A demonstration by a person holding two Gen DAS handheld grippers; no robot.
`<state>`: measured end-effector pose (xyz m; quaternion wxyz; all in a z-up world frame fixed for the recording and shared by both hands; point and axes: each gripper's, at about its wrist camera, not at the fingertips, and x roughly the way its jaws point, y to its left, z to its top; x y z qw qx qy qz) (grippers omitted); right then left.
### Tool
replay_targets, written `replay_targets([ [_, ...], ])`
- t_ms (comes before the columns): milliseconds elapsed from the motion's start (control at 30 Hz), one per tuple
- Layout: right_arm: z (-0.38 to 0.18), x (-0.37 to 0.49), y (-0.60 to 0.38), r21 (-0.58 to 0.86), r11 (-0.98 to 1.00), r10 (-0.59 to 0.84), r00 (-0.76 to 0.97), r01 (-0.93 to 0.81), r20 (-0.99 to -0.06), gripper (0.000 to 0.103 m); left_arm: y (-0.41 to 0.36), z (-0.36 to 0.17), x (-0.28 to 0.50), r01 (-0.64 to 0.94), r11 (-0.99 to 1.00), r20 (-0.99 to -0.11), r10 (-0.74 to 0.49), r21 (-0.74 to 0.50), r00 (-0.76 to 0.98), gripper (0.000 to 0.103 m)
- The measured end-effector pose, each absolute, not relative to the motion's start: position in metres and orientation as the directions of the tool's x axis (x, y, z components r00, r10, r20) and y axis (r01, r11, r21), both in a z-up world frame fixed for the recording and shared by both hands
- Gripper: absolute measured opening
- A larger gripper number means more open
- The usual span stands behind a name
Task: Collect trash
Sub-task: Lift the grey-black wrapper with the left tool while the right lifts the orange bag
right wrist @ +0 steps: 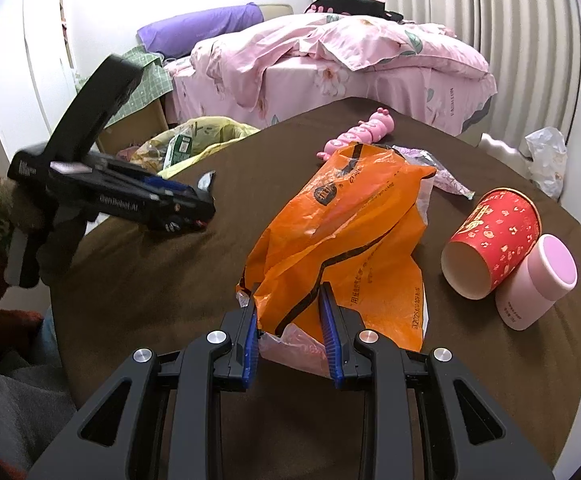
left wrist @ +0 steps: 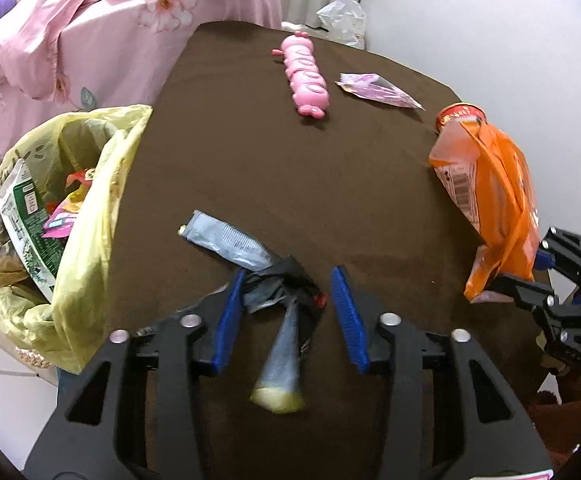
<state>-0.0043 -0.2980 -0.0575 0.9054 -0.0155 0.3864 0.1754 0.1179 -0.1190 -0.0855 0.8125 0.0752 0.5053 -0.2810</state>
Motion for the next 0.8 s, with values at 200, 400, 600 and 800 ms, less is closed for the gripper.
replay_targets([
  [200,-0.045,-0.006,-0.296,0.101,0.938,0.308,0.663,-0.333,-0.682,0.027,-0.109,-0.075,0.11,0.516,0.832,-0.83,-0.426,-0.204,0.359,0.02],
  [400,-0.027,-0.006,-0.288,0.09,0.93,0.326,0.688,-0.356,-0.649,0.027,-0.092,-0.042,0.101,0.497,0.846,-0.769,-0.445,-0.193,0.459,0.018],
  [600,-0.013,-0.001,-0.275,0.059,0.92,0.334,0.697,-0.386,-0.634,0.027,-0.079,-0.021,0.095,0.501,0.845,-0.728,-0.462,-0.188,0.507,0.018],
  [800,-0.013,-0.006,-0.273,0.029,0.923,0.309,0.695,-0.383,-0.65,0.027,-0.066,-0.024,0.094,0.535,0.799,-0.679,-0.554,-0.273,0.481,0.035],
])
